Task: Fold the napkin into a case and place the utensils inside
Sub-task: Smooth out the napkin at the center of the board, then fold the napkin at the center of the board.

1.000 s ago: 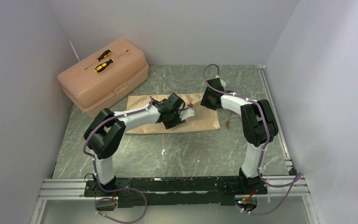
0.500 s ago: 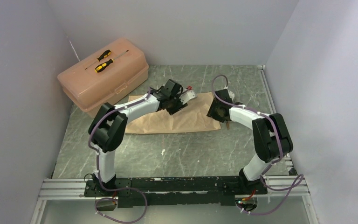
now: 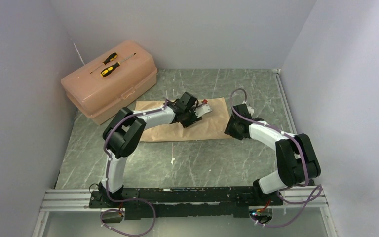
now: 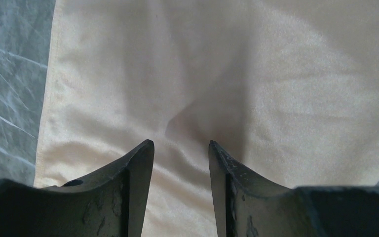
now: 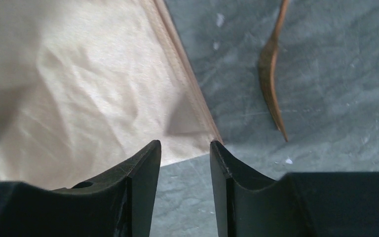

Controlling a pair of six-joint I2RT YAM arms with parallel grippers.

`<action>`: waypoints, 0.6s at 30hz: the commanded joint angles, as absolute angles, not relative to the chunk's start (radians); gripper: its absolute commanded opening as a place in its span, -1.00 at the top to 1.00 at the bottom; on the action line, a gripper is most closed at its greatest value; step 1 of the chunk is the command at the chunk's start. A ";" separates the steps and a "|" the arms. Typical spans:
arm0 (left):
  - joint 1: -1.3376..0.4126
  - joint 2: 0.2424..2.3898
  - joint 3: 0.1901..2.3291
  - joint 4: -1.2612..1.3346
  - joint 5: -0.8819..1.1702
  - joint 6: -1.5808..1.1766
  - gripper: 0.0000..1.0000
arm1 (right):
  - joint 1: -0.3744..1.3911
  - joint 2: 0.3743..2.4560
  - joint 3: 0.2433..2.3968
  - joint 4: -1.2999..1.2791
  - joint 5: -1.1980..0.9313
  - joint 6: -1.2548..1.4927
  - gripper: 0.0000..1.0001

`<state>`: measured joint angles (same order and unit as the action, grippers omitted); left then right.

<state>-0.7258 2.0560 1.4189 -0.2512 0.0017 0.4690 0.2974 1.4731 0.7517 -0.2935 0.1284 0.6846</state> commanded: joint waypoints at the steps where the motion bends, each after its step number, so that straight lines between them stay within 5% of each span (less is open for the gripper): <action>1: -0.721 1.955 1.392 -0.279 0.002 0.448 -0.07 | 0.281 1.483 0.717 -0.306 0.129 0.703 0.13; 3: -0.719 1.910 1.404 -0.328 0.002 0.443 -0.11 | 0.276 1.500 0.717 -0.313 0.126 0.704 0.16; 7: -0.665 1.790 1.410 -0.447 0.037 0.440 -0.54 | 0.275 1.479 0.739 -0.347 0.123 0.704 0.13; 12: -0.506 1.663 1.317 -0.570 0.118 0.494 -0.52 | 0.272 1.390 0.767 -0.404 0.134 0.702 -0.11; 18: -0.397 1.587 1.061 -0.533 0.098 0.607 -0.48 | 0.257 1.386 0.764 -0.415 0.109 0.723 -0.16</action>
